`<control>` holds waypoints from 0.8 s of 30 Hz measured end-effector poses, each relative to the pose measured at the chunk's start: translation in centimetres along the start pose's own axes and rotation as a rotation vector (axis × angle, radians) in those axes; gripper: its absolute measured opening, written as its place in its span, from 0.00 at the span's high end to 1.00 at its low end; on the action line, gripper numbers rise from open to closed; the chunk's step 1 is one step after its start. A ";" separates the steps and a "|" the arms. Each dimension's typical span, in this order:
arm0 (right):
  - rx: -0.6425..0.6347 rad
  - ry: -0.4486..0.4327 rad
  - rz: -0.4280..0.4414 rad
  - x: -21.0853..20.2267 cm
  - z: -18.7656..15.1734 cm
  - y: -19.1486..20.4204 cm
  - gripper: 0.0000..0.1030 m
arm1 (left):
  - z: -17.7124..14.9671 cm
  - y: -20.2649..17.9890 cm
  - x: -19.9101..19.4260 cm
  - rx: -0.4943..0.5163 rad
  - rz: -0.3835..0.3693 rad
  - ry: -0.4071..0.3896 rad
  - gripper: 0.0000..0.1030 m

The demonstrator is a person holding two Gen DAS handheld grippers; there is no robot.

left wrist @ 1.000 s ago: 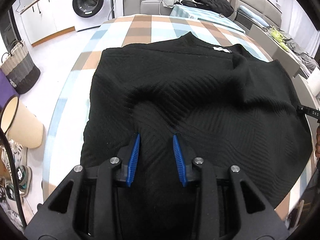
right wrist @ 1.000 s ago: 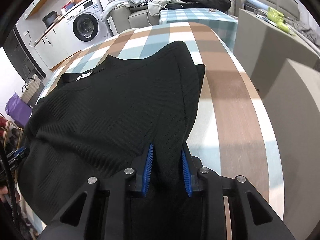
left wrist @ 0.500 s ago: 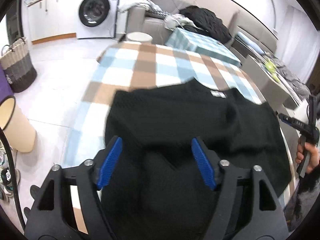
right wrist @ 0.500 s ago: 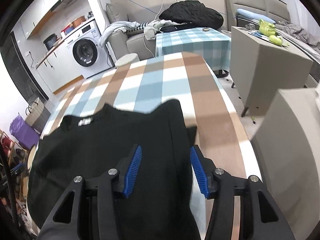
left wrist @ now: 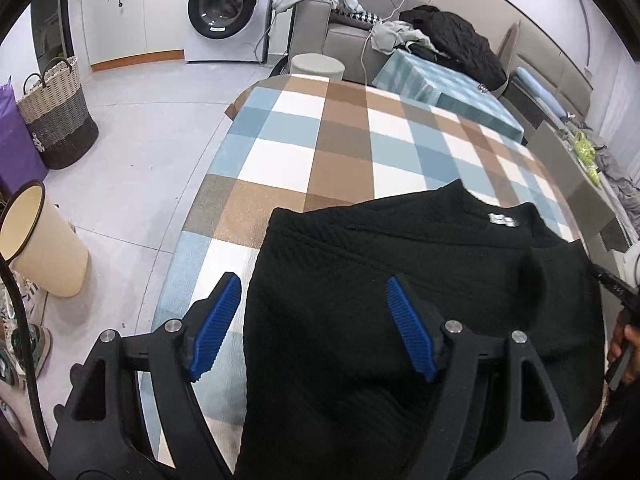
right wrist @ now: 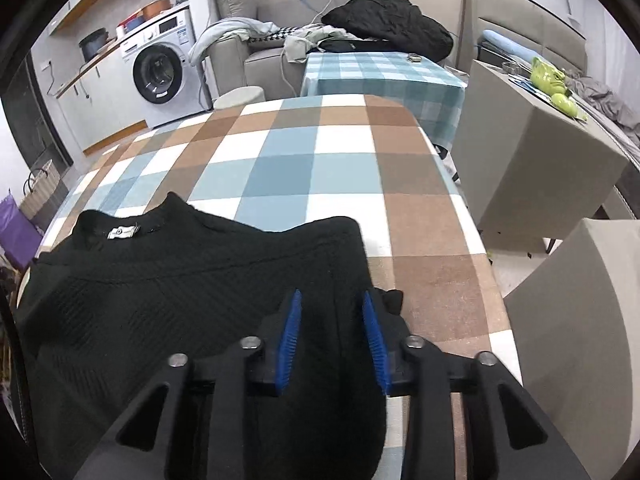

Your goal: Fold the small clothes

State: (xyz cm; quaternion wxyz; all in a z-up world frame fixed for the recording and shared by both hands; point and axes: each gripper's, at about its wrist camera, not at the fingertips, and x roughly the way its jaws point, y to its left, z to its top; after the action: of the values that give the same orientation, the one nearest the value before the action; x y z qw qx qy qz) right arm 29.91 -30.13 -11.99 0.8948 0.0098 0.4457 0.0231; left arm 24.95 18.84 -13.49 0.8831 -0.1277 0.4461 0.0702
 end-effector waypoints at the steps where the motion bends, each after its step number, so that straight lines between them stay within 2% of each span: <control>1: 0.017 -0.007 0.002 -0.1 0.1 -0.3 0.55 | 0.0 0.0 0.3 0.000 0.000 0.005 0.29; 3: 0.038 -0.008 0.031 0.1 0.2 -0.5 0.55 | 0.1 -0.2 0.9 -0.003 -0.001 0.016 0.29; 11: 0.037 -0.003 0.044 1.9 1.1 -0.2 0.55 | 0.3 -0.4 1.7 -0.022 0.002 0.013 0.29; 12: 0.033 0.003 0.045 2.1 1.1 -0.1 0.63 | 0.3 -0.4 1.8 -0.028 0.003 0.013 0.29; 13: 0.024 0.007 0.047 2.2 1.1 0.1 0.86 | 0.3 -0.3 1.9 -0.031 0.005 0.013 0.29; 14: 0.012 0.000 0.052 2.1 1.1 0.3 0.93 | 0.4 -0.3 2.0 -0.032 0.008 0.013 0.29; 15: 0.001 -0.029 0.060 1.4 1.1 0.5 0.94 | 0.4 -0.3 2.0 -0.030 0.011 0.013 0.29; 18: -0.015 -0.194 0.149 -2.6 0.8 0.5 0.95 | 0.5 -0.2 2.0 -0.018 0.026 0.009 0.29; 20: 0.041 -0.266 0.126 -4.8 0.6 -0.9 0.95 | 0.7 -0.1 2.0 -0.008 0.035 0.004 0.29; 21: 0.087 -0.272 0.098 -5.1 0.5 -2.0 0.95 | 0.8 -0.1 2.0 -0.004 0.035 0.002 0.29; 24: 0.167 -0.169 0.033 -3.1 0.1 -3.9 0.95 | 1.1 0.2 2.5 -0.004 0.033 0.006 0.29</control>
State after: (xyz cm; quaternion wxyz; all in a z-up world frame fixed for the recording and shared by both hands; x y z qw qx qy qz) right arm 28.23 -34.21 -9.66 0.9248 0.0936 0.3689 -0.0004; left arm 27.26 19.35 -14.89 0.8802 -0.1222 0.4506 0.0851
